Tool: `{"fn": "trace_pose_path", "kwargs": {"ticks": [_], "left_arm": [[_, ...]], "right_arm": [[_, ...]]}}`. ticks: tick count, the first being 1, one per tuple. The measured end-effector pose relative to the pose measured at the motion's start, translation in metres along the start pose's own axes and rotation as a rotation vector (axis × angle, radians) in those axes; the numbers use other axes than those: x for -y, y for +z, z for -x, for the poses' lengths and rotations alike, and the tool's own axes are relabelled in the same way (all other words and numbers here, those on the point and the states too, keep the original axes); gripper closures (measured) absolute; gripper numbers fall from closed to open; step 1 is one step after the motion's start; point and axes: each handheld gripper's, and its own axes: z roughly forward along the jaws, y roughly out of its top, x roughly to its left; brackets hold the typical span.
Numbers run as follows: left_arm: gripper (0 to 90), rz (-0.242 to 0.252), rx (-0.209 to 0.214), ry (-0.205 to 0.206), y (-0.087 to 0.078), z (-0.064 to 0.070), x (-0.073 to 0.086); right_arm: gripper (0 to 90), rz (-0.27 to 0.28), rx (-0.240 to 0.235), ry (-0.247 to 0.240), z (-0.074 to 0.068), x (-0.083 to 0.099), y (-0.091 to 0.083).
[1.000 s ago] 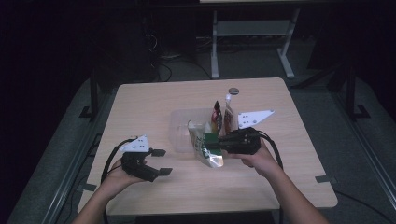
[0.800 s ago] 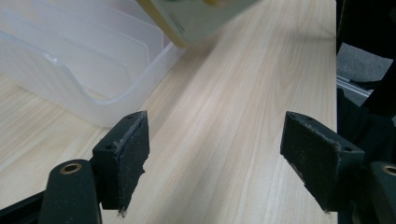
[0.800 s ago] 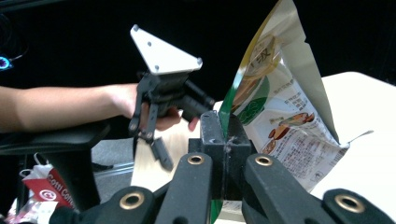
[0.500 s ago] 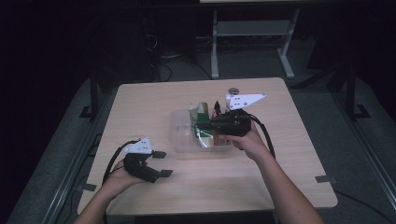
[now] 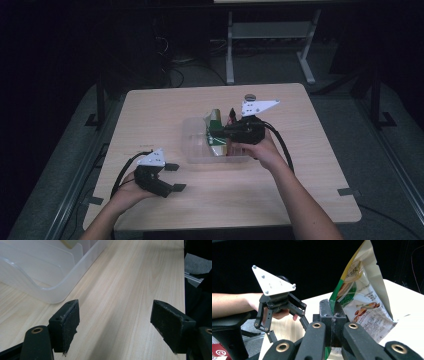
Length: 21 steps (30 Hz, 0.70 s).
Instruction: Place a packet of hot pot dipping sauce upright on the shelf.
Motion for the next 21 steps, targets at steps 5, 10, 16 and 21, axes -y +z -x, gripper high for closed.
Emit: {"fn": "trace_pose_path", "kwargs": {"ticks": [5, 10, 16, 21], "left_arm": [[22.4, -0.015, 0.003, 0.004, 0.0, 0.0, 0.0], [21.9, -0.012, 0.007, 0.005, 0.0, 0.0, 0.0], [21.7, -0.018, 0.007, 0.006, 0.001, 0.0, 0.001], [21.7, -0.023, 0.009, 0.006, 0.002, -0.001, 0.001]], "right_arm": [[90.0, -0.002, 0.007, 0.011, 0.003, 0.006, 0.004], [90.0, -0.04, 0.021, 0.025, 0.006, 0.015, 0.013], [89.9, -0.07, 0.037, 0.036, 0.008, 0.023, 0.019], [88.9, -0.083, 0.066, 0.03, 0.009, 0.025, 0.019]]}}
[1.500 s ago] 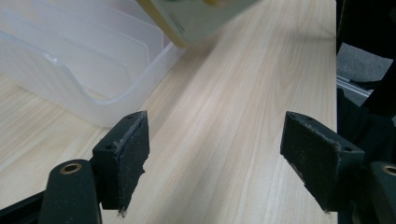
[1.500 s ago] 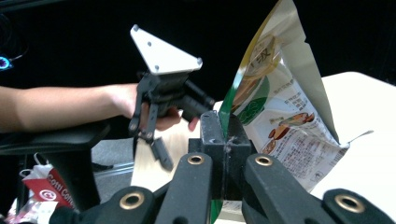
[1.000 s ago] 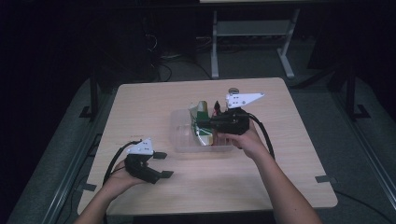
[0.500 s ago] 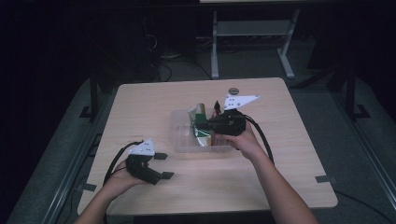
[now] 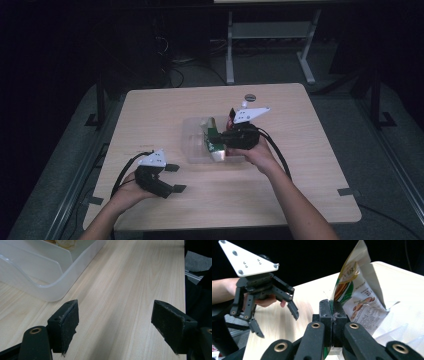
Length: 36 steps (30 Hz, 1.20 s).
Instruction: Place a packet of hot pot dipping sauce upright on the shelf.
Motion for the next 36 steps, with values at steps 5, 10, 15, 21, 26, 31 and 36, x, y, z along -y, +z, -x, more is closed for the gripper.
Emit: {"fn": "trace_pose_path", "kwargs": {"ticks": [5, 10, 15, 21, 26, 31, 36], "left_arm": [[21.6, -0.003, 0.002, 0.006, 0.001, 0.001, 0.0], [21.5, -0.002, 0.005, 0.005, 0.001, 0.001, 0.0], [21.2, -0.005, 0.006, 0.008, 0.001, 0.001, -0.001], [21.1, -0.002, 0.007, 0.005, 0.001, 0.001, -0.001], [21.1, 0.0, 0.006, 0.004, 0.001, 0.001, -0.001], [21.1, -0.002, 0.013, 0.003, 0.002, 0.0, -0.001], [20.9, -0.003, 0.012, 0.006, 0.003, 0.001, -0.001]], "right_arm": [[81.3, 0.012, 0.004, 0.001, -0.001, -0.001, -0.002], [69.2, 0.015, 0.026, 0.007, -0.002, -0.002, -0.004], [56.0, 0.009, 0.047, 0.003, -0.005, -0.003, -0.005], [62.6, -0.006, 0.059, -0.009, -0.008, -0.004, -0.007], [88.9, -0.002, 0.076, -0.005, -0.008, -0.005, -0.007], [87.8, -0.005, 0.079, 0.002, -0.007, -0.003, -0.012], [55.9, -0.013, 0.088, 0.04, -0.004, -0.002, -0.011]]}}
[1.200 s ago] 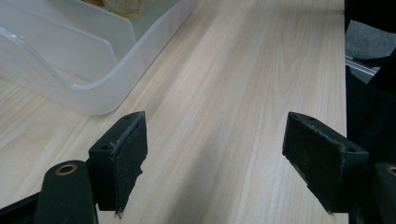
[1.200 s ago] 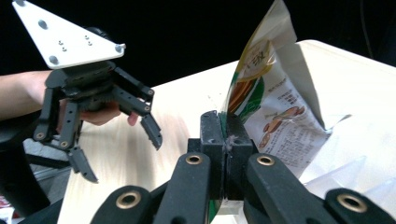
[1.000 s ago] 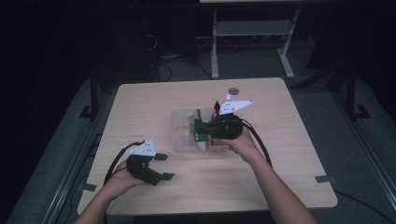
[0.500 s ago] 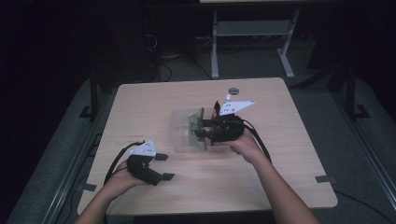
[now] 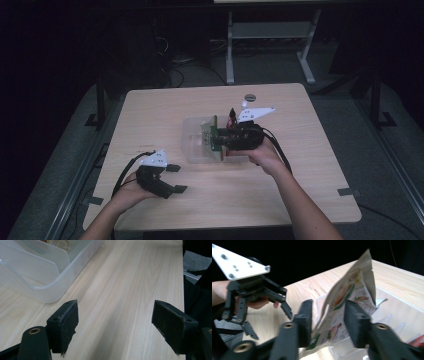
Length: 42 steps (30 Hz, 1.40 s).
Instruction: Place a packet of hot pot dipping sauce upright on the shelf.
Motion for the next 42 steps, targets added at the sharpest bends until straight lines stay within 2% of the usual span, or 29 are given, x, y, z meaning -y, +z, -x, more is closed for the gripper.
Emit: {"fn": "trace_pose_path", "kwargs": {"ticks": [6, 12, 14, 17, 21, 24, 25, 28, 32, 38, 42], "left_arm": [[20.7, 0.006, -0.002, -0.003, 0.0, 0.0, 0.0], [21.6, 0.027, -0.02, 0.001, -0.003, 0.0, -0.004], [25.4, 0.052, -0.033, -0.005, -0.006, 0.0, -0.007], [39.9, 0.091, -0.069, -0.017, -0.012, -0.004, -0.017], [67.2, 0.119, -0.125, -0.054, -0.018, -0.013, -0.032], [85.7, 0.129, -0.133, -0.07, -0.019, -0.023, -0.043], [89.5, 0.132, -0.141, -0.07, -0.019, -0.027, -0.046], [89.7, 0.128, -0.177, -0.056, -0.017, -0.039, -0.059], [89.7, 0.138, -0.216, -0.066, -0.009, -0.059, -0.076], [89.7, 0.113, -0.234, -0.104, 0.015, -0.091, -0.094], [89.7, 0.073, -0.24, -0.11, 0.034, -0.105, -0.101]], "right_arm": [[45.8, -0.018, 0.007, -0.01, -0.002, 0.001, 0.001], [39.4, -0.037, 0.003, -0.02, -0.009, 0.004, -0.011], [38.0, -0.036, 0.002, -0.021, -0.011, 0.006, -0.017], [36.2, -0.04, 0.001, -0.029, -0.014, 0.009, -0.024], [35.0, -0.045, 0.001, -0.031, -0.019, 0.014, -0.034], [33.8, -0.049, 0.0, -0.038, -0.021, 0.018, -0.04], [33.8, -0.051, 0.002, -0.038, -0.022, 0.019, -0.042], [33.4, -0.062, -0.003, -0.034, -0.024, 0.025, -0.045], [33.3, -0.081, -0.019, -0.029, -0.025, 0.029, -0.042], [33.2, -0.095, -0.041, -0.03, -0.027, 0.032, -0.037], [33.1, -0.1, -0.044, -0.027, -0.027, 0.033, -0.036]]}}
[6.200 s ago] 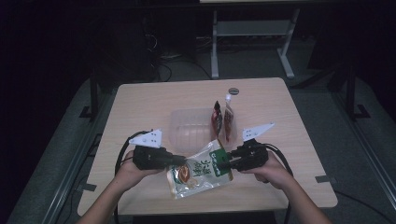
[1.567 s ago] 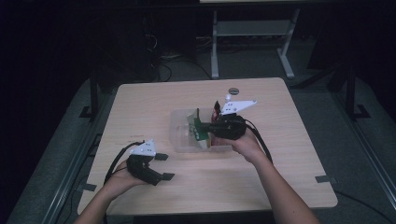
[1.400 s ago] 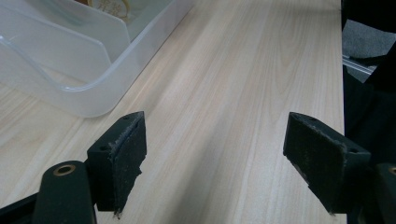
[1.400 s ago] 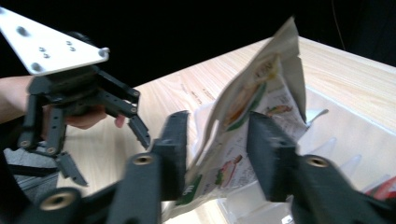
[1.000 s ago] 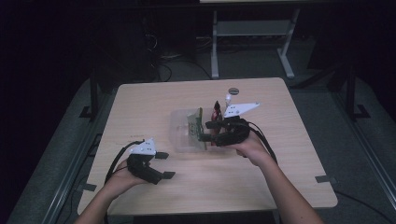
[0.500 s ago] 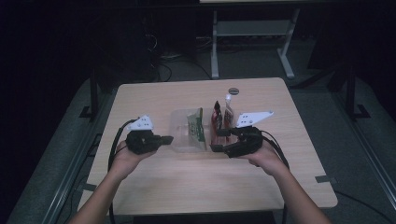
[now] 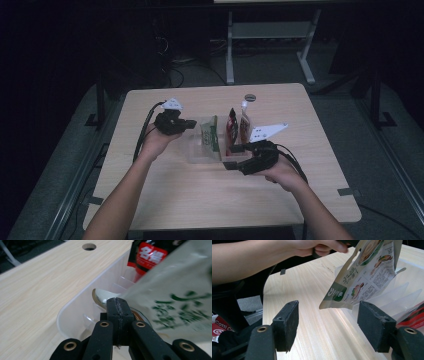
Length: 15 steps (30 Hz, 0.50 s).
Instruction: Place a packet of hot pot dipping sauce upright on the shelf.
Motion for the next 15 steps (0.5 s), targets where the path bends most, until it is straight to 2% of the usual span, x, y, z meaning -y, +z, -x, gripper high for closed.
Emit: {"fn": "trace_pose_path", "kwargs": {"ticks": [6, 15], "left_arm": [[89.7, -0.036, -0.004, -0.004, 0.023, -0.001, -0.01], [89.7, -0.075, -0.007, 0.02, 0.038, 0.0, -0.015]], "right_arm": [[33.1, -0.001, -0.007, -0.001, 0.0, 0.001, 0.001], [33.1, -0.009, -0.017, -0.003, -0.002, 0.001, 0.005]]}}
